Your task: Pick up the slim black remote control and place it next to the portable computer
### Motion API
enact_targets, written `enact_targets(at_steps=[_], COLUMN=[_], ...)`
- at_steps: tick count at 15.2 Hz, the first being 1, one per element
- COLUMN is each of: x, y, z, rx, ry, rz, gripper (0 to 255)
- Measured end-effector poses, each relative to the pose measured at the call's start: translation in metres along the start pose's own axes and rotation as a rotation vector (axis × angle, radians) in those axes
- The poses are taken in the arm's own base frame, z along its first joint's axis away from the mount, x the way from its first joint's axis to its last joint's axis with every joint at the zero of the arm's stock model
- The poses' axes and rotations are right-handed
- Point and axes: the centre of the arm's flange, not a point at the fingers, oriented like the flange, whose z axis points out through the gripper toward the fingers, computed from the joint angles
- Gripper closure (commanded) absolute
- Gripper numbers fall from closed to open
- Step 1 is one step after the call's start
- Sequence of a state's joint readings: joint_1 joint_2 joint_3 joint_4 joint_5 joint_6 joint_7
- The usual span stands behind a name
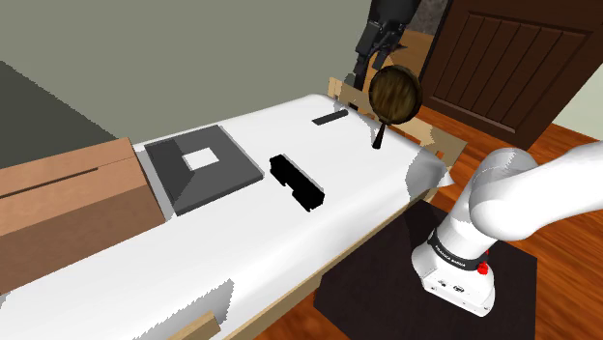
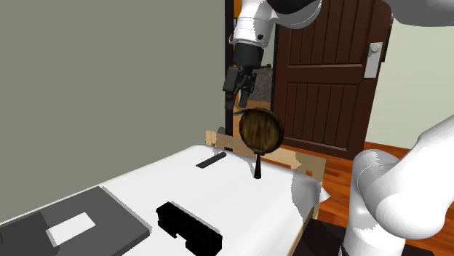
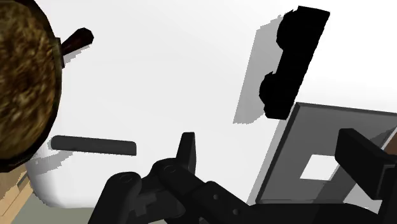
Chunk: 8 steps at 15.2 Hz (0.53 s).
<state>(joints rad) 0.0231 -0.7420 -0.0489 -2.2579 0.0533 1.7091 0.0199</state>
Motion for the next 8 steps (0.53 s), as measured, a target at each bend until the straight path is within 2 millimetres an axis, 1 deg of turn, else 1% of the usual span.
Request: enact_targets(at_steps=[1, 3, 5, 7, 8], x=[0.000, 0.001, 0.003, 0.007, 0.012], y=[0.000, 0.014, 0.033, 0.057, 0.070], z=[0.000, 0.010, 0.017, 0.033, 0.040], rx=[0.000, 0.004, 0.009, 0.014, 0.017], ry=[0.000, -0.009, -0.022, -0.036, -0.043], rz=[0.000, -0.037, -0.096, -0.160, -0.193], gripper=[0, 0, 0, 0, 0])
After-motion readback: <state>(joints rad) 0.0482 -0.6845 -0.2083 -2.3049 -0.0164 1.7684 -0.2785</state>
